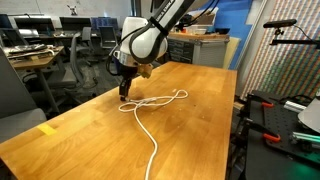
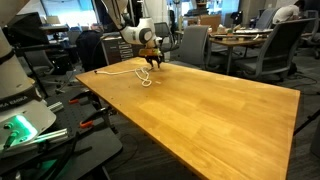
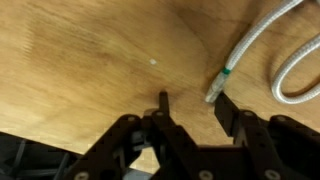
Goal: Use the string from the table and make a knot
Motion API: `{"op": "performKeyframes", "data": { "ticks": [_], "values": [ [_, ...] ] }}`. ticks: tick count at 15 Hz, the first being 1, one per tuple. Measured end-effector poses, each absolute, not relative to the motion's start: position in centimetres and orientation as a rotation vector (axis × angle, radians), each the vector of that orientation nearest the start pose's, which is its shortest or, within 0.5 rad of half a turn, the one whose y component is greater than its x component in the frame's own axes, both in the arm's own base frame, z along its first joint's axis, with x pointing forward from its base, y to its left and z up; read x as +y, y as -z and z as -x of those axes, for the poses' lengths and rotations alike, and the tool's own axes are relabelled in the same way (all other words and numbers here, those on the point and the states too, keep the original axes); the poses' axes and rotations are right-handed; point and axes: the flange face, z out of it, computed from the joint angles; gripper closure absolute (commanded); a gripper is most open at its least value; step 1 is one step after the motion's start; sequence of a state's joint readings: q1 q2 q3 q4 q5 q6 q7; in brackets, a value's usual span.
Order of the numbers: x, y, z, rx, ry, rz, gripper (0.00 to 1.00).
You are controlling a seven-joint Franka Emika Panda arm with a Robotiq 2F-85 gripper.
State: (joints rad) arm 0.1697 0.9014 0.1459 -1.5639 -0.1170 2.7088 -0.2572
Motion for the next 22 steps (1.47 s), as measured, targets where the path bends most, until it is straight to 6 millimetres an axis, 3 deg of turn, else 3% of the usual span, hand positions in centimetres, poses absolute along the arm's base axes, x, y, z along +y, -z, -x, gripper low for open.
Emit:
{"op": "performKeyframes", "data": {
  "ticks": [2, 5, 10, 11, 13, 17, 21, 22],
  "values": [
    [20.9, -14.1, -68.2, -0.912, 0.398, 2.935, 0.94],
    [20.0, -14.1, -67.7, -0.984, 0.442, 2.968, 0.99],
    [18.5, -14.4, -66.5, -0.992, 0.56, 2.968, 0.95],
    [18.6, -14.7, -66.4, -0.974, 0.6, 2.952, 0.69],
    [19.1, -15.7, -66.2, -0.914, 0.652, 2.918, 0.61],
    [18.9, -17.4, -65.5, -0.774, 0.598, 2.925, 0.3],
    [15.2, -18.1, -65.5, -0.577, 0.44, 3.063, 0.0],
    [14.3, -18.0, -65.4, -0.529, 0.395, 3.099, 0.0]
  ]
}}
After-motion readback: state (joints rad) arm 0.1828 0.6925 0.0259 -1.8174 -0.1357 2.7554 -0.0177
